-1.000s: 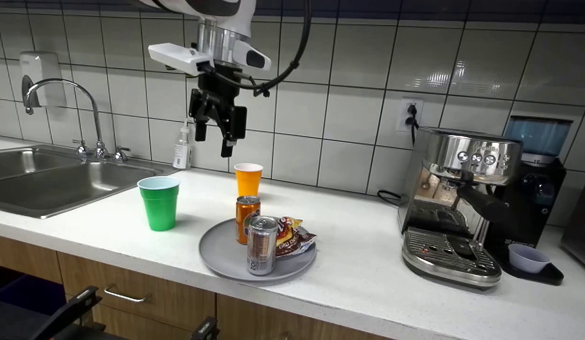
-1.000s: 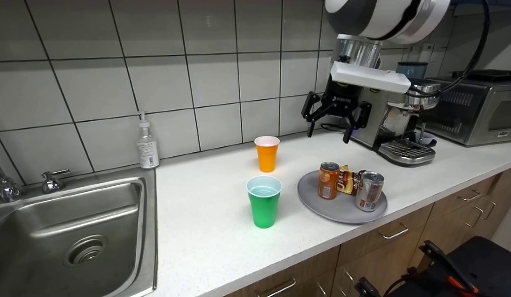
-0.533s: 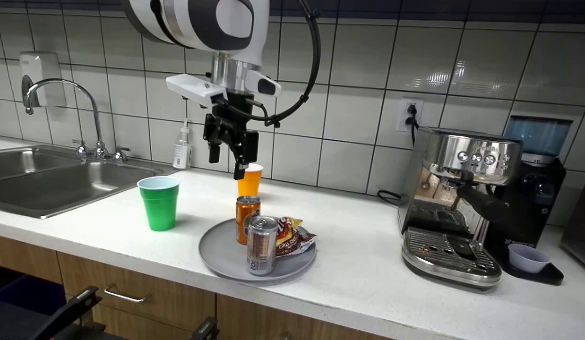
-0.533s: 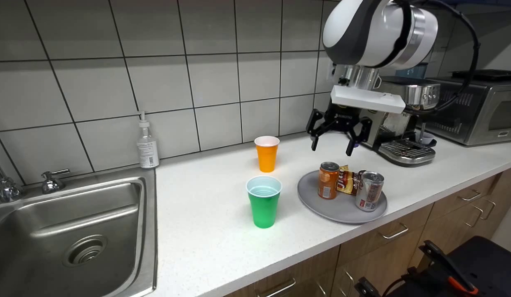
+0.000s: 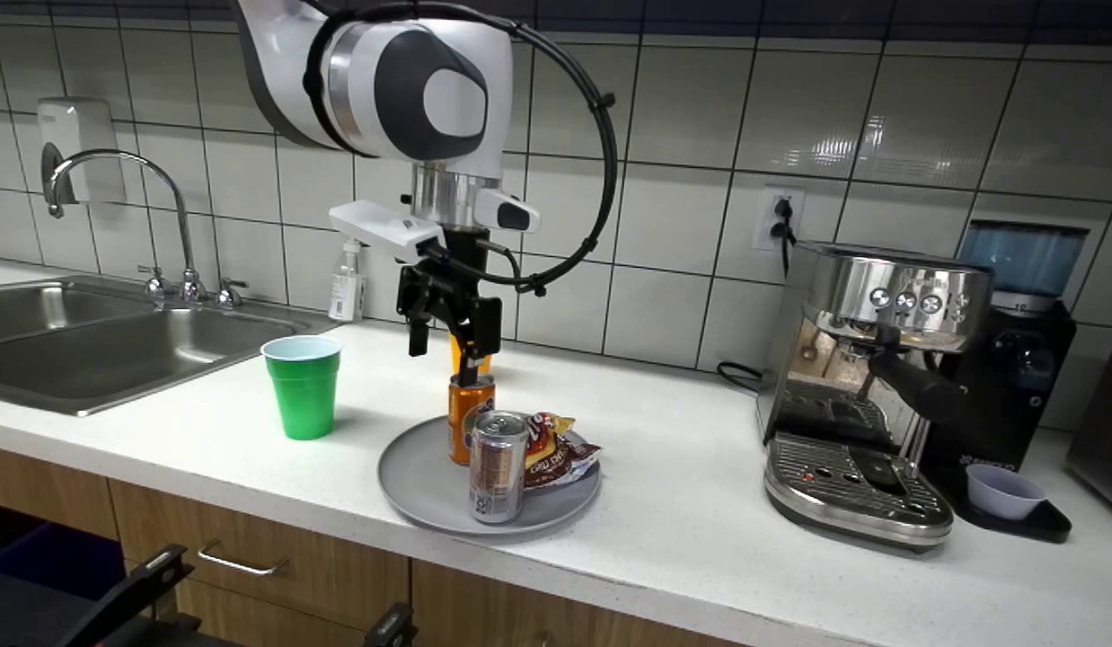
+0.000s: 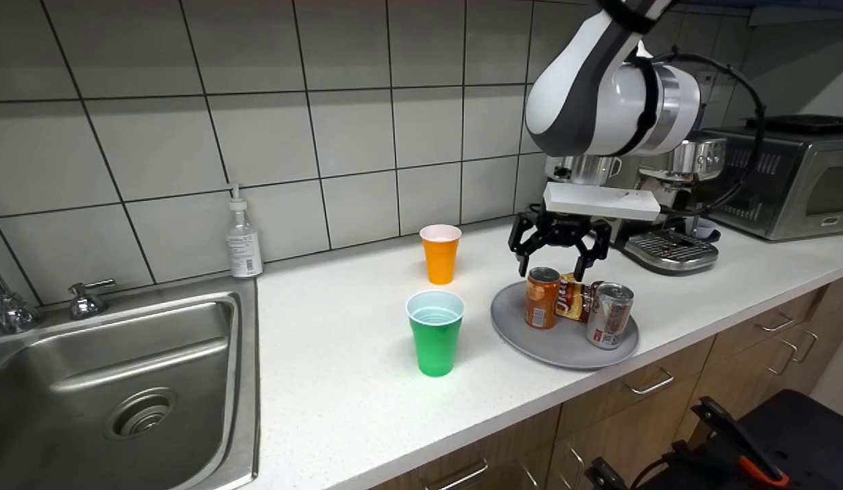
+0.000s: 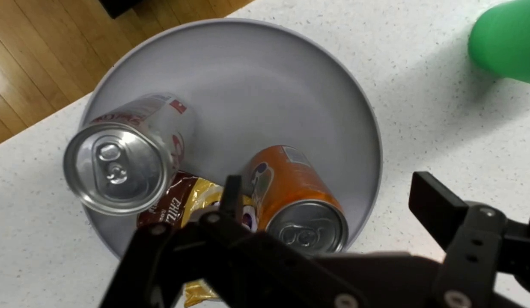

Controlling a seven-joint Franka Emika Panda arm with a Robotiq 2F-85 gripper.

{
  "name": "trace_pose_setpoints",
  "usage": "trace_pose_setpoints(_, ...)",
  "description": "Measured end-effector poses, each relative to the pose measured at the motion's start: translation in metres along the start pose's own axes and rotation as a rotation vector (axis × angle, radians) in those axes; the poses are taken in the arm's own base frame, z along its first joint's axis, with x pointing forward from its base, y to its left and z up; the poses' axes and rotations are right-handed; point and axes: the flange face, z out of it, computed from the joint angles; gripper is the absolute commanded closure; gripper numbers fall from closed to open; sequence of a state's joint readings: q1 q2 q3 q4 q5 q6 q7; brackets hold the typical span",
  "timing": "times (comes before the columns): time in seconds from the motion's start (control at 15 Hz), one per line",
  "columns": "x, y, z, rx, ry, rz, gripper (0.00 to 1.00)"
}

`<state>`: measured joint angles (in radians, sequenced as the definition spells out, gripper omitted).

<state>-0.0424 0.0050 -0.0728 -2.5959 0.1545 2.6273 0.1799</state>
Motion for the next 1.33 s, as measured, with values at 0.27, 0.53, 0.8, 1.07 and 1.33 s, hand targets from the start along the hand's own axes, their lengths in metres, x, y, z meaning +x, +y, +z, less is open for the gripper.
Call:
trace_pose_setpoints(0.27,0.006,0.002,0.018,-0.028,-0.013,-0.015,0.00)
trace_pose_setpoints(0.53,0.018,0.001,0.027,-0.041,-0.017,-0.015,0.00)
trace_pose_setpoints(0.8,0.032,0.000,0.034,-0.045,-0.008,-0.007,0.00)
trace_pose_setpoints(1.07,0.044,-0.002,0.039,-0.048,-0.004,-0.002,0.28)
trace_pose_setpoints(1.33,0.053,-0.004,0.043,-0.051,-0.001,0.005,0.60)
